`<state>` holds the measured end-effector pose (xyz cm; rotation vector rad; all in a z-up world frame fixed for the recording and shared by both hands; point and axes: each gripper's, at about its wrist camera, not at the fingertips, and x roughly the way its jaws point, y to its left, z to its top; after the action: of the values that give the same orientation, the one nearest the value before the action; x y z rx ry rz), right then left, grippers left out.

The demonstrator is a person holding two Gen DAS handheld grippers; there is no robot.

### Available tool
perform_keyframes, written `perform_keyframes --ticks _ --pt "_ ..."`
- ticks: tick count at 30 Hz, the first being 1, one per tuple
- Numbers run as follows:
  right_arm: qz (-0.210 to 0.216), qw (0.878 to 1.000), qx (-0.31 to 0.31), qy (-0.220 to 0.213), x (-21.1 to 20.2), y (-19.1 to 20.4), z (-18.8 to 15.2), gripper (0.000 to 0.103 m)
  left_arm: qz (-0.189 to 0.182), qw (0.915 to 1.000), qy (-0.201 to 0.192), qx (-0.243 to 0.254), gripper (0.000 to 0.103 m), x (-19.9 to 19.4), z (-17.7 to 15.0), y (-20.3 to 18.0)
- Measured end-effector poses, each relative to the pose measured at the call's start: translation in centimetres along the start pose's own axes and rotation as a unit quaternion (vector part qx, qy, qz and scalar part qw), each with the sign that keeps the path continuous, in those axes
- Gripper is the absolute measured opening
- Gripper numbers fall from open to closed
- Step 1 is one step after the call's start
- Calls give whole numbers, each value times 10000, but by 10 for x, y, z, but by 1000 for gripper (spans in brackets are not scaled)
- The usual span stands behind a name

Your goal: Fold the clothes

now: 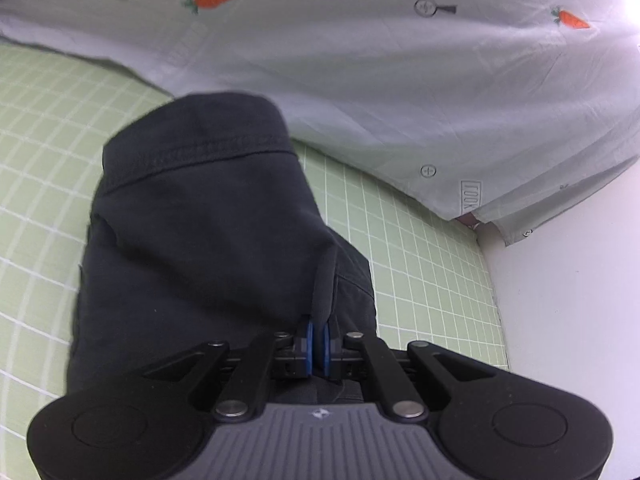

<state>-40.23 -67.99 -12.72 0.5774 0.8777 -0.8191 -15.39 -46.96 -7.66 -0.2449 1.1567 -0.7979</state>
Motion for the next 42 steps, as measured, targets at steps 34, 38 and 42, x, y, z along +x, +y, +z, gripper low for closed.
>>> perform_keyframes --ticks 34,38,42 --pt "1371 9752 -1701 -368 5 171 48 93 2194 9742 -257 -463 71 -22 3 81" --pt "1469 9636 -2226 -194 14 208 33 92 2187 9752 -121 -319 73 -19 -17 94" --pt "1710 9538 -2471 1 17 222 18 59 2241 9744 -141 -113 74 -9 -15 91"
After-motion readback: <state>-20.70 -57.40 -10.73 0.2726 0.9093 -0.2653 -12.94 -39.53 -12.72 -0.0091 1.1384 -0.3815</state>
